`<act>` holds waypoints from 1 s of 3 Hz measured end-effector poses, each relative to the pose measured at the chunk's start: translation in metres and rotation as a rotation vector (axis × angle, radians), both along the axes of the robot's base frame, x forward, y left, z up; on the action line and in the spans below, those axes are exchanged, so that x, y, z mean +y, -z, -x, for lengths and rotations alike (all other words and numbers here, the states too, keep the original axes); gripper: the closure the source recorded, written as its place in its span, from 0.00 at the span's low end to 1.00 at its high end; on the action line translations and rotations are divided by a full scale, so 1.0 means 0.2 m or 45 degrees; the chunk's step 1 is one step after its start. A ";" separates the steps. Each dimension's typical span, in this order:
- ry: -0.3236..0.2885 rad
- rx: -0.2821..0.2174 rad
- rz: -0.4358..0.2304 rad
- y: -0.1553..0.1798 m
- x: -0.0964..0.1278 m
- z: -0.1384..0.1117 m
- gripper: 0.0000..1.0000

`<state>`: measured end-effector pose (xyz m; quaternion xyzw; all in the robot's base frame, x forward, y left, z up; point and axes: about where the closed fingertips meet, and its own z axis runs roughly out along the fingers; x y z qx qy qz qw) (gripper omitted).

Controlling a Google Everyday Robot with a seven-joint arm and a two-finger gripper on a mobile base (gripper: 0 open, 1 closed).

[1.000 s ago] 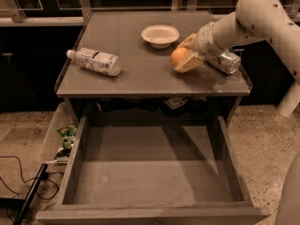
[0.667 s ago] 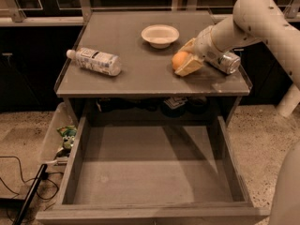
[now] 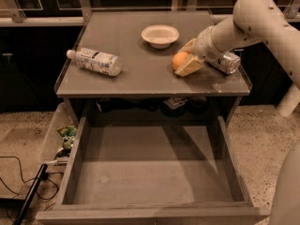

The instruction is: Pick orange from top drawer and place on counter

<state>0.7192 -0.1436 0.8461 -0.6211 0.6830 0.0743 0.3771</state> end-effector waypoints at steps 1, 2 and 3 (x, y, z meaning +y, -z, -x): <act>0.000 0.000 0.000 0.00 0.00 0.00 0.35; 0.000 0.000 0.000 0.00 0.00 0.00 0.12; 0.000 0.000 0.000 0.00 0.00 0.00 0.00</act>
Offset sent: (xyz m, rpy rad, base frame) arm 0.0000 0.0000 0.0000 0.0000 0.0000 0.0000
